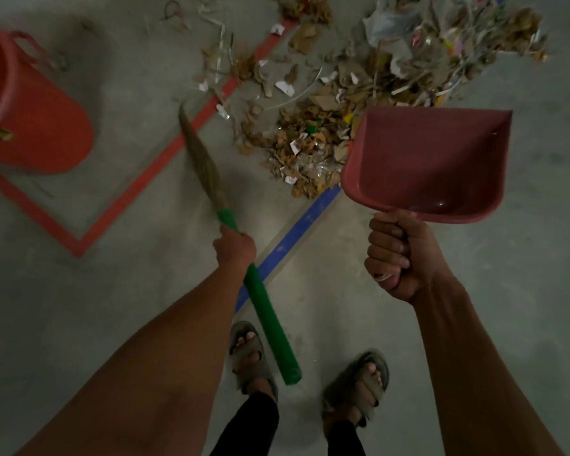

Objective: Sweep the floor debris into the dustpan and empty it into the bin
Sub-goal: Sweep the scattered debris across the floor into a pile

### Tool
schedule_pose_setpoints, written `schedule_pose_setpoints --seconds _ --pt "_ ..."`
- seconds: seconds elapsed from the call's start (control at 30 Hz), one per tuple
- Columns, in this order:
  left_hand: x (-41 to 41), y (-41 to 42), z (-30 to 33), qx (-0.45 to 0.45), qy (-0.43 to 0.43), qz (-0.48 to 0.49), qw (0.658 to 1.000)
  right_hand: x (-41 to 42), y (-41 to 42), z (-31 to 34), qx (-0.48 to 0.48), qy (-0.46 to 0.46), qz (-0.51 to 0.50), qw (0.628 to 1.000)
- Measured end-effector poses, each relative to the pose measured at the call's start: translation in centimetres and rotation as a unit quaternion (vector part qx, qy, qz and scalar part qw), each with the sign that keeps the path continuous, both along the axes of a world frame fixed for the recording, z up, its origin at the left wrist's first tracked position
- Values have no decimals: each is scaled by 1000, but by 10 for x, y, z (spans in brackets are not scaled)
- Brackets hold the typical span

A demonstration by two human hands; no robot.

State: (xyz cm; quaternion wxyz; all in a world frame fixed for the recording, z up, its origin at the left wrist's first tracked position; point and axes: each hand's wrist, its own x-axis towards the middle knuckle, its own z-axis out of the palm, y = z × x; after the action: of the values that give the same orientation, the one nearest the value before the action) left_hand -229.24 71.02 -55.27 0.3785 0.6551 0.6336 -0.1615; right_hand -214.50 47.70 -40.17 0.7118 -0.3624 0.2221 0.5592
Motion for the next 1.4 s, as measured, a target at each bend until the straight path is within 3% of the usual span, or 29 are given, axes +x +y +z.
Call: schedule_pose_setpoints --seconds 0.13,0.33,0.43,0.67,0.8,1.03,1.2,1.4 --pt "12 -11 -32 -69 9 -84 994 -5 20 -19 -2 8 -2 1000" --pt "69 -12 -44 -112 -55 -243 962 -13 38 -38 -19 11 -10 1000" --pt "88 4 -37 -63 -110 -292 948 -14 48 -42 -24 7 -18 1000" --pt "66 62 -14 28 -108 -402 909 -14 86 -28 -38 12 -26 999" --pt "26 114 -1 122 -116 -429 887 -13 118 -19 -29 11 -14 999" --pt "-7 202 20 164 -46 -459 872 -10 179 -14 0 9 15 1000" --pt "-10 252 21 215 -8 -517 828 2 226 -23 26 15 46 998" --pt "7 292 0 247 -46 -404 880 37 279 -38 41 28 65 997"
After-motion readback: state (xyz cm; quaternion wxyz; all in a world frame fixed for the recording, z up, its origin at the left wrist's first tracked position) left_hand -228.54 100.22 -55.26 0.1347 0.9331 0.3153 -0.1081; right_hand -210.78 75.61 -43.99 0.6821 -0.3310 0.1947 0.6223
